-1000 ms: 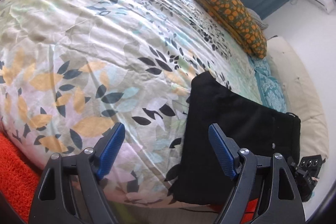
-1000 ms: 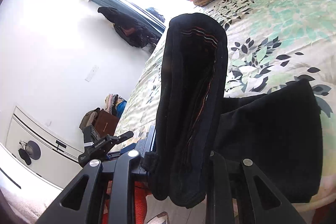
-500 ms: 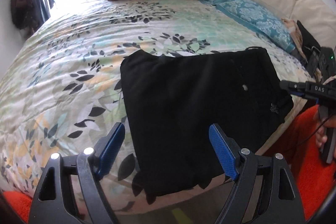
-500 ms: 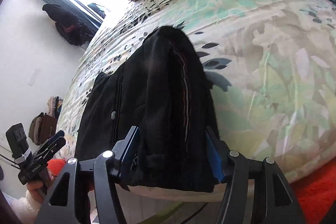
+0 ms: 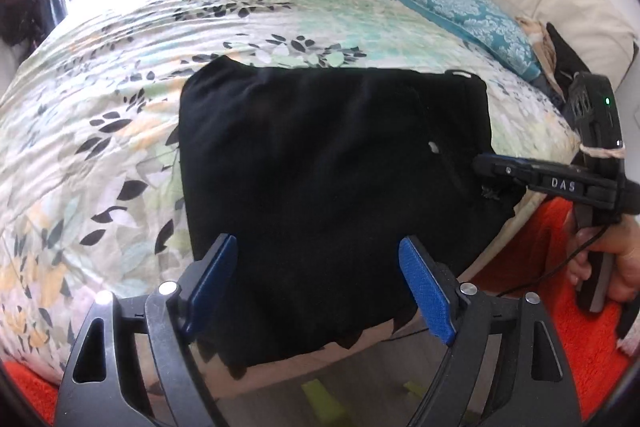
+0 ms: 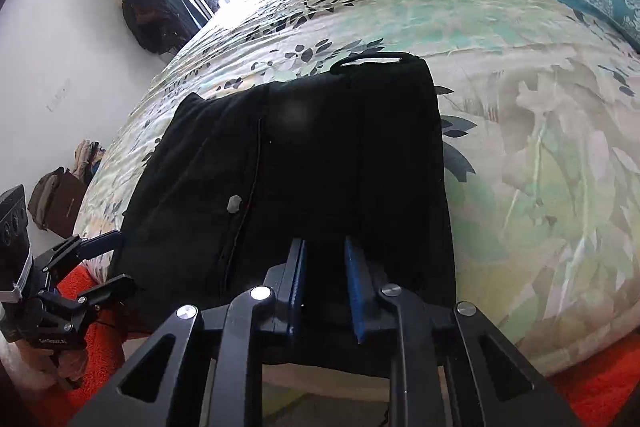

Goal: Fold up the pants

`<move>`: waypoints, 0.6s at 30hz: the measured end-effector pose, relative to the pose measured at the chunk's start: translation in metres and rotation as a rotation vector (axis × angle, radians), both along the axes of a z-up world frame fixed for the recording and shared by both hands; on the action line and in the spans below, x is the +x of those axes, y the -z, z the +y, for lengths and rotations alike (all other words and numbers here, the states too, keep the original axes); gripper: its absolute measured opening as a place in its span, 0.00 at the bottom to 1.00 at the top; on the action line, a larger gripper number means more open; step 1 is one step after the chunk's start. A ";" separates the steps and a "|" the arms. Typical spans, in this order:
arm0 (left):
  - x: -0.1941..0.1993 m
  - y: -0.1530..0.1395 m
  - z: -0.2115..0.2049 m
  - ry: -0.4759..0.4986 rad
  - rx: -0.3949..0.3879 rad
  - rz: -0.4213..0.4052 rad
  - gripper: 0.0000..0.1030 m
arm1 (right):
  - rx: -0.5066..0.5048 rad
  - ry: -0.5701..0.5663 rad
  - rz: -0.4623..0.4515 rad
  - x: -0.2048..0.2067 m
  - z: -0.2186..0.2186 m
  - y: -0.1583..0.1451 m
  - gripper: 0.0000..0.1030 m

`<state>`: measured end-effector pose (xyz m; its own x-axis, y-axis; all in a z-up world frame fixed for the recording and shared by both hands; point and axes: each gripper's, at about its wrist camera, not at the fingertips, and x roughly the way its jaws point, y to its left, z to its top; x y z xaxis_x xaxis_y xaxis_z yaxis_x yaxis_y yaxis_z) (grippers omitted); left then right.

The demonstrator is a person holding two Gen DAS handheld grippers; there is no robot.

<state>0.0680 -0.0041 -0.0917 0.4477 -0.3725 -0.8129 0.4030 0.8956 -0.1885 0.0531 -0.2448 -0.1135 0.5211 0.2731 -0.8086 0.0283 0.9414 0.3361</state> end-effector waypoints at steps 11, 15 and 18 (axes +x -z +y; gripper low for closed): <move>0.167 0.024 -0.017 -0.115 0.218 0.053 0.83 | -0.132 -0.068 -0.048 0.047 0.023 -0.019 0.40; 0.217 0.057 0.004 -0.267 0.253 0.139 0.88 | -0.066 -0.028 -0.049 0.035 0.012 0.009 0.40; 0.228 0.056 0.015 -0.335 0.253 0.143 0.89 | -0.054 -0.039 -0.048 0.034 0.009 0.007 0.40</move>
